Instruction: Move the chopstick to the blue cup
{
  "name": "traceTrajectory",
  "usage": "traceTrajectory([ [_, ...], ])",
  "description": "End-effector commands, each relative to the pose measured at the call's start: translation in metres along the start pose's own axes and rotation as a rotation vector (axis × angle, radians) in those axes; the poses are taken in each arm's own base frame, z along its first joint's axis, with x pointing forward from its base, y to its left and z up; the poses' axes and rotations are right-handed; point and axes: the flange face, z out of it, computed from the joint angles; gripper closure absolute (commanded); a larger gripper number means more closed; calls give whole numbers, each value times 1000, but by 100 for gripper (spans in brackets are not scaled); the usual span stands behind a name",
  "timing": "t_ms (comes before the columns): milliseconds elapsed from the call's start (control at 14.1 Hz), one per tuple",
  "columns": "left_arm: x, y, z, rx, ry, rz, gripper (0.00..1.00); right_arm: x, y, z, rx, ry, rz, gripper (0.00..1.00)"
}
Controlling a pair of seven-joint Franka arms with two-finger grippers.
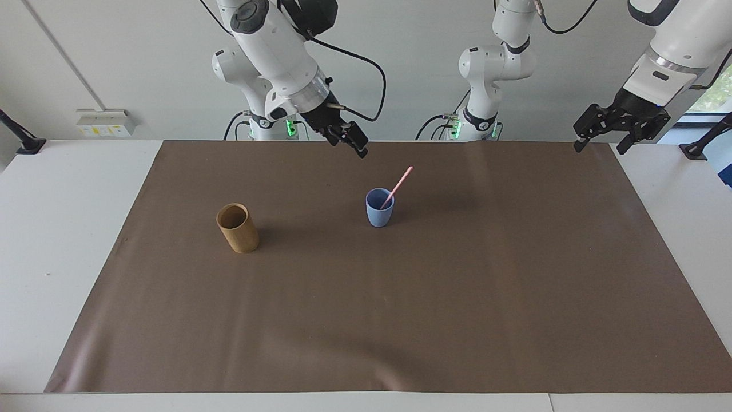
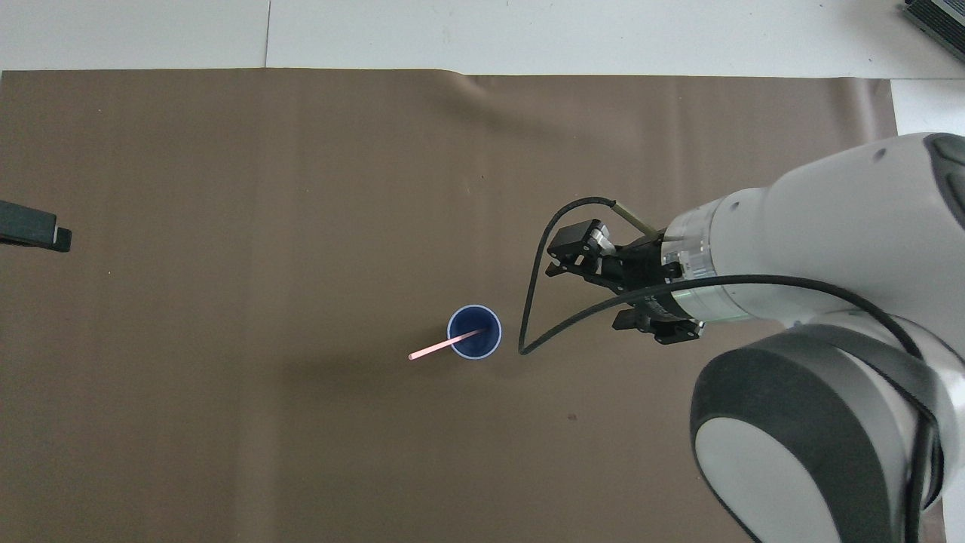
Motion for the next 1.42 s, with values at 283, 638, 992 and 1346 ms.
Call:
traceTrajectory([
  [283,2,-2,-6,9,14,72,0,47,85,-35,-118,3,-159,0],
  [638,2,-4,-4,5,10,71,0,59,121,-82,-108,29,-140,0],
  [992,1,-5,-3,4,4,64,0,62,138,-76,-123,12,-153,0],
  [1346,-2,-6,-2,4,0,57,0,65,142,-65,-145,11,-220,0],
])
